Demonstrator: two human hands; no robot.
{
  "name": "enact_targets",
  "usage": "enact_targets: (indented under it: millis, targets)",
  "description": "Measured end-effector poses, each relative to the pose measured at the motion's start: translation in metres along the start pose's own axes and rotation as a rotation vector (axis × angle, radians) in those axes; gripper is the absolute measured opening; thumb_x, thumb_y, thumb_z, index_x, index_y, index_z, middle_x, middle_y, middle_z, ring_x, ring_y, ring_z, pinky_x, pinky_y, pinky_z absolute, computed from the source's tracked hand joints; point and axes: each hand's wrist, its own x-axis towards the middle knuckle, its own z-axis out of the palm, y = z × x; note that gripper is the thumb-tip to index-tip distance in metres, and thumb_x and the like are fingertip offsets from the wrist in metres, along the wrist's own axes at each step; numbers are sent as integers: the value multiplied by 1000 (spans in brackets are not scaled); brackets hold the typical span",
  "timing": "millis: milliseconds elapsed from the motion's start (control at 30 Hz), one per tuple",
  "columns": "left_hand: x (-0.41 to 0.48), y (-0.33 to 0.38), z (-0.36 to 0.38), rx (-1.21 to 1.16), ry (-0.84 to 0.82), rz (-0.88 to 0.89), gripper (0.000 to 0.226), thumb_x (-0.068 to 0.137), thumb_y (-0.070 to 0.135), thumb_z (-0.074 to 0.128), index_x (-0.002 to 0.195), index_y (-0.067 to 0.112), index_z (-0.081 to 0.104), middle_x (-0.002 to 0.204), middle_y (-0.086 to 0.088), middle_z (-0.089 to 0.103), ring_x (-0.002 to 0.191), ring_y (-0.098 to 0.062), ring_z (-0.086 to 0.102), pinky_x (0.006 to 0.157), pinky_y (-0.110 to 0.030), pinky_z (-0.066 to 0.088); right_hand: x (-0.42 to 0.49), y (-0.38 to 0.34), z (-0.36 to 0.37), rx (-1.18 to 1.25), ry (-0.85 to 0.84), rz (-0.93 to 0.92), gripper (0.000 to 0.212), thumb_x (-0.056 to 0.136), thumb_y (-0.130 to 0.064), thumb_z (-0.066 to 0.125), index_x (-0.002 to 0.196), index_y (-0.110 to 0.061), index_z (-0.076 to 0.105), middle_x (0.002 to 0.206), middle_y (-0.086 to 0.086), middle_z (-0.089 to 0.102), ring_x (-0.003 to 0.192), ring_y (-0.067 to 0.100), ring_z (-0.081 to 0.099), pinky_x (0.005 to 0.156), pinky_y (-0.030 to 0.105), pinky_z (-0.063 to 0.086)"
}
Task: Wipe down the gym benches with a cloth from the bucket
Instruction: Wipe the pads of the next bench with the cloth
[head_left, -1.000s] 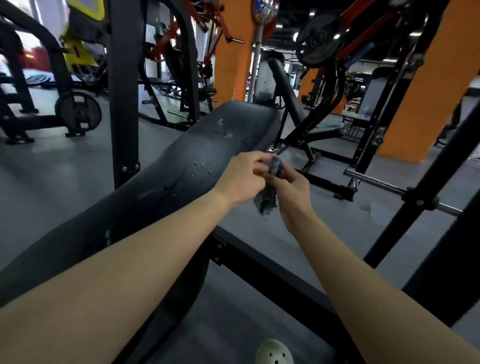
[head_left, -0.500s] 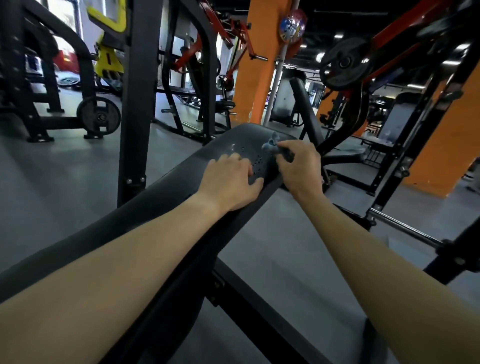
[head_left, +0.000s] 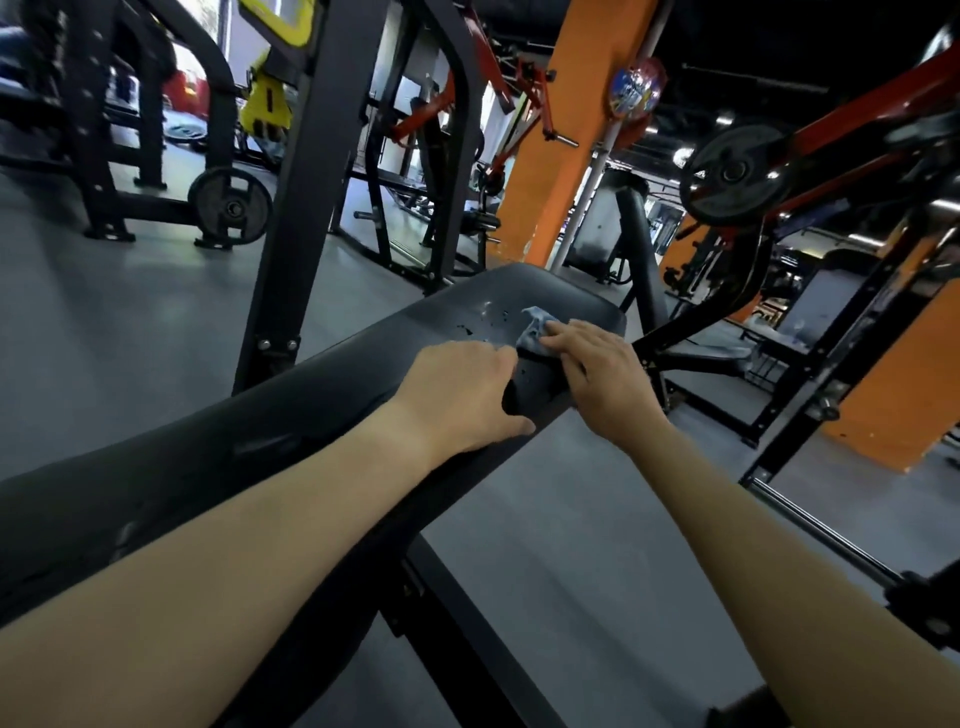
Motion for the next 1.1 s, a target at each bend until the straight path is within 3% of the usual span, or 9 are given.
enact_targets:
  millis: [100, 267, 433, 567, 733, 900, 1033, 1100]
  targets:
    - [4, 1, 2, 61, -10, 21, 66, 82, 79, 57, 119, 25, 68, 110, 5, 62, 100, -19, 62, 82, -36, 52, 32, 17, 3, 31, -68, 91, 41, 103, -13, 40, 138, -22, 59, 156, -5, 45, 152, 21, 26, 125, 43, 14]
    - [5, 1, 5, 70, -12, 12, 65, 82, 80, 53, 116, 27, 72, 108, 7, 60, 102, -17, 60, 84, -37, 53, 56, 17, 11, 53, -41, 239, 49, 101, -11, 35, 145, -21, 54, 160, -1, 39, 153, 24, 22, 126, 44, 12]
    - [5, 0, 8, 55, 36, 20, 66, 80, 81, 52, 112, 27, 73, 105, 8, 60, 99, -14, 60, 83, -37, 53, 1, -11, 13, 163, 33, 70, 42, 104, -12, 39, 139, -22, 61, 152, -9, 49, 150, 13, 29, 126, 39, 13]
    - [4, 0, 9, 57, 53, 17, 66, 81, 82, 51, 112, 28, 73, 104, 8, 60, 98, -14, 61, 82, -37, 53, -1, 5, 8, 168, -5, -9, 43, 103, -15, 36, 135, -21, 63, 149, -8, 53, 148, 12, 33, 127, 40, 14]
    - [0, 3, 9, 76, 47, 2, 66, 84, 80, 48, 115, 28, 73, 106, 8, 59, 100, -14, 60, 79, -33, 51, 40, 33, -4, 198, 39, 224, 42, 107, -13, 34, 137, -23, 62, 154, -6, 48, 149, 17, 31, 125, 43, 19]
    - [-5, 4, 15, 61, 70, -5, 64, 86, 76, 49, 118, 27, 72, 107, 8, 58, 104, -12, 56, 77, -31, 50, 32, 7, 13, 270, 200, 360, 41, 104, -12, 37, 132, -22, 65, 154, -5, 47, 151, 17, 26, 124, 44, 21]
    - [-6, 5, 18, 39, 75, -22, 62, 86, 74, 50, 118, 27, 74, 105, 8, 58, 103, -12, 56, 77, -33, 53, -3, -14, 21, 301, 221, 281, 40, 103, -11, 39, 131, -22, 66, 153, -11, 48, 152, 10, 21, 122, 31, 18]
    - [-6, 6, 19, 53, 79, -21, 61, 86, 74, 50, 117, 27, 75, 105, 8, 59, 102, -12, 57, 77, -33, 54, -10, -6, 20, 280, 181, 178, 42, 102, -8, 39, 133, -21, 64, 153, -9, 48, 153, 10, 21, 124, 32, 15]
